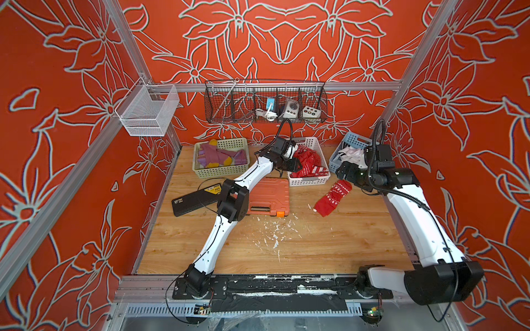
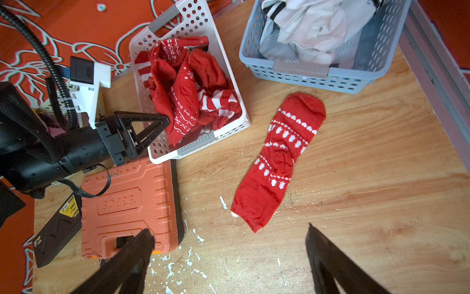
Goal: Sort the socks into the basket by color
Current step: Place the sock in the bin.
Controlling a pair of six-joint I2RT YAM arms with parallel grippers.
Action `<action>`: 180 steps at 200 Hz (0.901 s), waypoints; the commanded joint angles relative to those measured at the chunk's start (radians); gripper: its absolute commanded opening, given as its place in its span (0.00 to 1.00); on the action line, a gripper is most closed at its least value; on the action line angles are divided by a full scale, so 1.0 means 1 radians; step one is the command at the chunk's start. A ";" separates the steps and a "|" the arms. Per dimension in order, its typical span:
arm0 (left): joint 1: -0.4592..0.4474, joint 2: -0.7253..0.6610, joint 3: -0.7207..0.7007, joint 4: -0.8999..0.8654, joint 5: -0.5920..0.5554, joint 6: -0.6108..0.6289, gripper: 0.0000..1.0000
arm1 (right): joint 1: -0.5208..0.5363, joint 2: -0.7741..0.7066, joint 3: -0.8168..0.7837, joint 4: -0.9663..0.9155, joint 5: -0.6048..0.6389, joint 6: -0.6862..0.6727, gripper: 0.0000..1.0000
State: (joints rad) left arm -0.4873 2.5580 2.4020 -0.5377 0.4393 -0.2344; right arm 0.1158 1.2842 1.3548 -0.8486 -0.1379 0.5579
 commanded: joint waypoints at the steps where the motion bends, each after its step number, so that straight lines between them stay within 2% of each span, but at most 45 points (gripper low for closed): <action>1: 0.009 -0.031 -0.012 0.001 0.016 0.015 0.54 | -0.008 0.027 -0.020 0.006 0.003 -0.021 0.95; 37: 0.013 -0.104 -0.030 -0.008 0.035 0.028 0.62 | -0.008 0.082 -0.013 0.010 0.015 -0.047 0.96; 105: 0.043 -0.288 -0.146 -0.014 0.096 0.011 0.65 | -0.009 0.245 0.000 0.064 0.065 -0.074 0.95; 151: 0.096 -0.442 -0.316 0.033 0.138 -0.016 0.66 | -0.008 0.404 0.034 0.090 0.109 -0.091 0.95; 180: 0.112 -0.543 -0.406 0.002 0.136 0.011 0.66 | -0.010 0.495 0.055 0.083 0.149 -0.103 0.97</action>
State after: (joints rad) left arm -0.3893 2.1002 2.0499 -0.5148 0.5499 -0.2417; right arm 0.1158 1.7302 1.3735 -0.7677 -0.0513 0.4759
